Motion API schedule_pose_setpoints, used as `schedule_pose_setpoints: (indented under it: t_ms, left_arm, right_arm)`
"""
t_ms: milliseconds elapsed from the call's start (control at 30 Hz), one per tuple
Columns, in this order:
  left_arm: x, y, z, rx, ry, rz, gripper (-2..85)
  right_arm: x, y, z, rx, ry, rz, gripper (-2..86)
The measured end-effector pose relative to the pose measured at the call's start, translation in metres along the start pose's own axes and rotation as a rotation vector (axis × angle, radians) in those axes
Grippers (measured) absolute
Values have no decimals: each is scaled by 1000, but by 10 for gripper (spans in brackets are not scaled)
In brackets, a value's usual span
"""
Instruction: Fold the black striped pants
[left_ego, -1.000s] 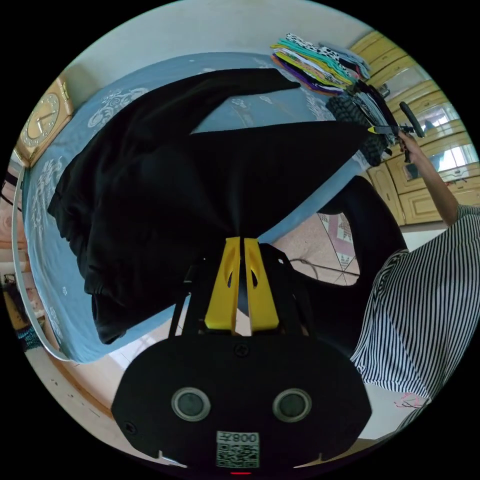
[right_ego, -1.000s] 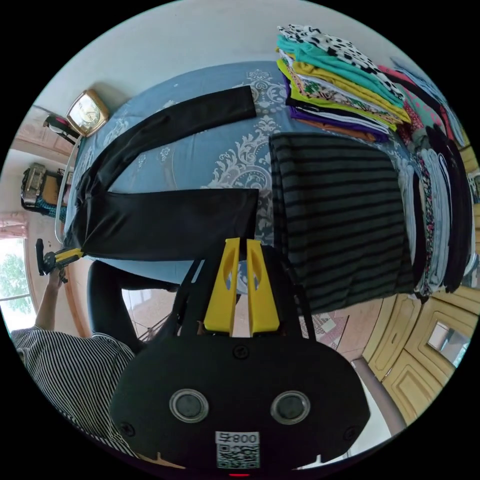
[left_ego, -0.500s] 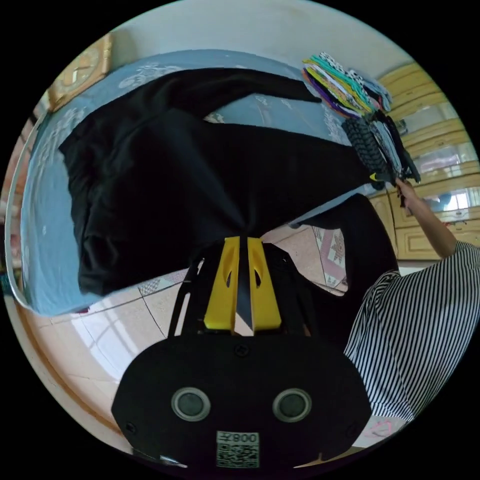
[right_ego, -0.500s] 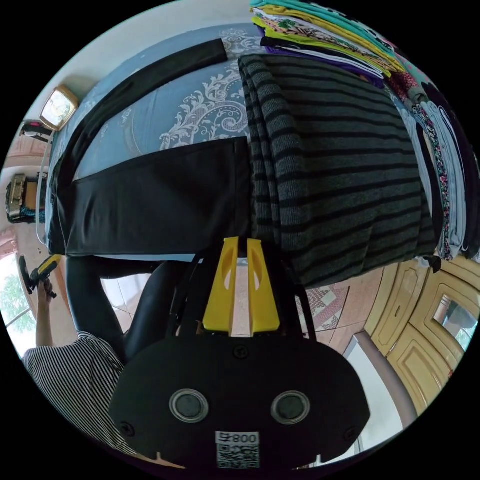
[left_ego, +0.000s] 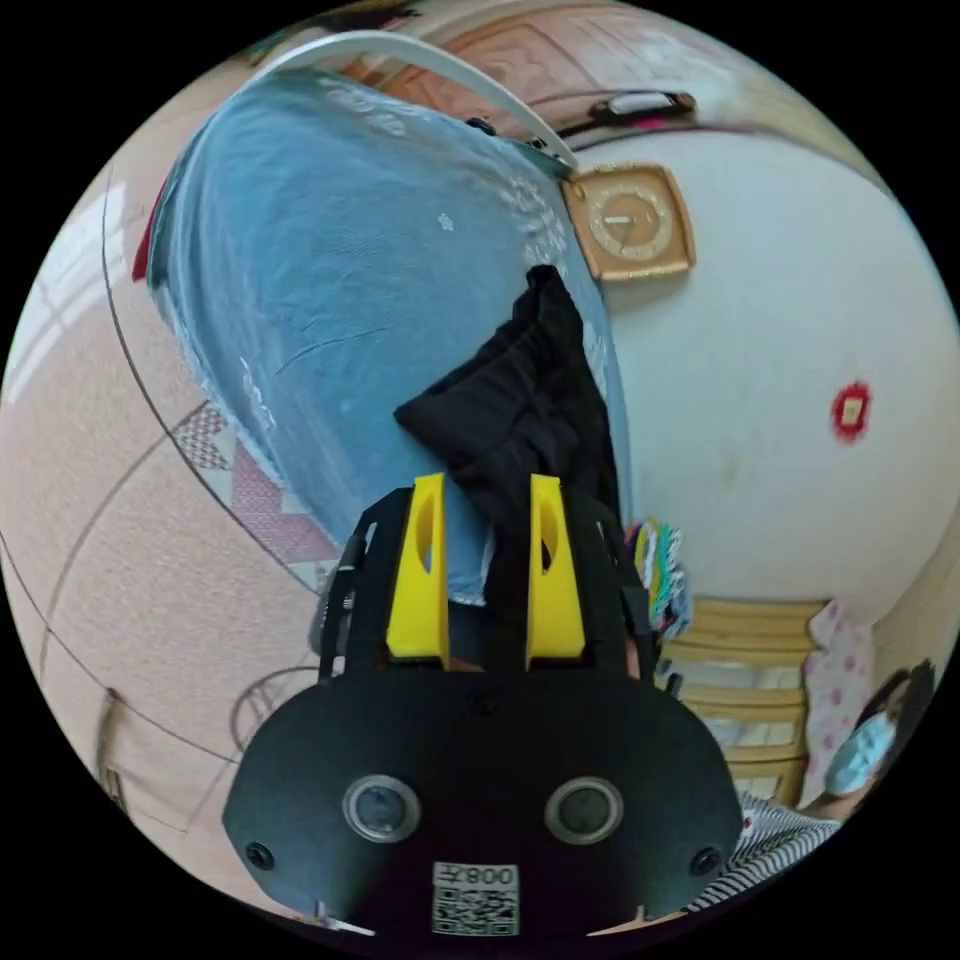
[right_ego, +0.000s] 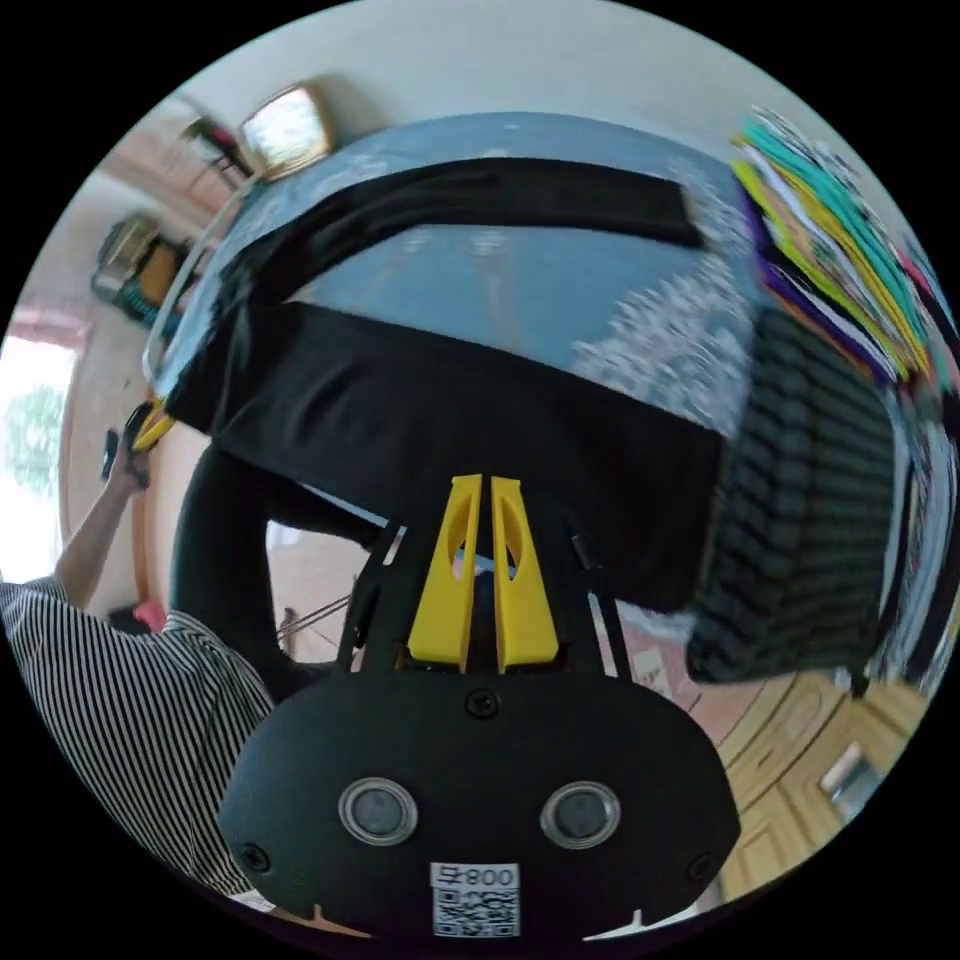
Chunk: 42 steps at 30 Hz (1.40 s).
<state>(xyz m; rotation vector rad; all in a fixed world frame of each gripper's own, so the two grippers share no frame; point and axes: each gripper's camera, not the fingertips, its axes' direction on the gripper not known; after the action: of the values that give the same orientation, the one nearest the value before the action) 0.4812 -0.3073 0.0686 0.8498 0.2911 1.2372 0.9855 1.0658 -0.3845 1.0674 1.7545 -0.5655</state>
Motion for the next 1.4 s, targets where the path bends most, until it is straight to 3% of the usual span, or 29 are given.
schedule_pose_setpoints:
  t_ms: [100, 300, 400, 500, 667, 900, 967, 1133, 1233, 1400]
  left_arm:
    - [-12, -9, -1, 49, 39, -64, 58]
    - [31, -16, -41, 179, 18, 211, 38]
    - [22, -21, -33, 138, -81, 183, 42]
    - [1, -18, -19, 82, -144, 62, 52]
    - [23, 7, -15, 237, -195, 98, 67]
    - [85, 32, 19, 358, -334, 134, 106]
    - [119, 37, 40, 349, -396, 230, 122]
    - [248, 52, 143, 244, -528, 719, 112]
    - [298, 56, 184, 280, -617, 801, 102]
    - [364, 76, 248, 201, -472, 1100, 99]
  right_arm:
    - [-53, -37, 25, -32, -59, -170, 10]
    - [-121, -81, 65, -112, -73, -386, 4]
    - [-130, -89, 91, -179, -18, -417, 2]
    - [-120, -95, 93, -170, -82, -377, 3]
    - [-79, -101, 73, -106, -144, -265, 9]
    - [75, -139, 22, 106, -105, 178, 38]
    - [109, -150, 11, 141, -70, 262, 49]
    - [172, -187, -11, 207, -4, 427, 64]
    - [188, -203, -18, 222, 12, 454, 69]
    - [197, -226, -20, 220, 66, 432, 74]
